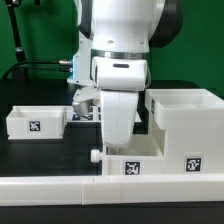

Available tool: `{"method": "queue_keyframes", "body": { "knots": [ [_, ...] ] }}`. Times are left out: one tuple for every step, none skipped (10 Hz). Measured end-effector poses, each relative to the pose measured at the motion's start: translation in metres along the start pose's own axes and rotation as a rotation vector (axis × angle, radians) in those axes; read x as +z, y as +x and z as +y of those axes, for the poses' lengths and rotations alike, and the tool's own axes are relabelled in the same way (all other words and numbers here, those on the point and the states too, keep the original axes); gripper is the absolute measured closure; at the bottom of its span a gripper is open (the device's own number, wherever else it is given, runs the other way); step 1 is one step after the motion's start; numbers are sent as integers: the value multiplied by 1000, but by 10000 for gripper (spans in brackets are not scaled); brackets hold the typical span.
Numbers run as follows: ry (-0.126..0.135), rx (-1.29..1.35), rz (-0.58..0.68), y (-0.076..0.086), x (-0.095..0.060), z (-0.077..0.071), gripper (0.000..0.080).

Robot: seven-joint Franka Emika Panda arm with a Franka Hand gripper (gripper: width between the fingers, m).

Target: Assemble drawer

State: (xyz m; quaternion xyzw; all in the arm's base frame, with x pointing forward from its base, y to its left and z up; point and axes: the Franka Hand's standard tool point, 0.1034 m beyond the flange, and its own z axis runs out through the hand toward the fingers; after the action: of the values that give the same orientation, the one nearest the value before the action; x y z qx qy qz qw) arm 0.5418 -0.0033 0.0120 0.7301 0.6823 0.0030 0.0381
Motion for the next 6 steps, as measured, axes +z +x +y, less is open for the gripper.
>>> {"method": "queue_keyframes", "body": {
  "knots": [
    [0,0,0,0,0,0,757],
    [-2,-7,0,1,0,-1,757],
    [-1,-17,-2,1,2,-4,757],
    [-1,-20,-3,1,2,-5,757],
    [0,-19,-3,0,2,-5,757],
    [1,-17,-4,-1,2,-5,757]
  ]
}}
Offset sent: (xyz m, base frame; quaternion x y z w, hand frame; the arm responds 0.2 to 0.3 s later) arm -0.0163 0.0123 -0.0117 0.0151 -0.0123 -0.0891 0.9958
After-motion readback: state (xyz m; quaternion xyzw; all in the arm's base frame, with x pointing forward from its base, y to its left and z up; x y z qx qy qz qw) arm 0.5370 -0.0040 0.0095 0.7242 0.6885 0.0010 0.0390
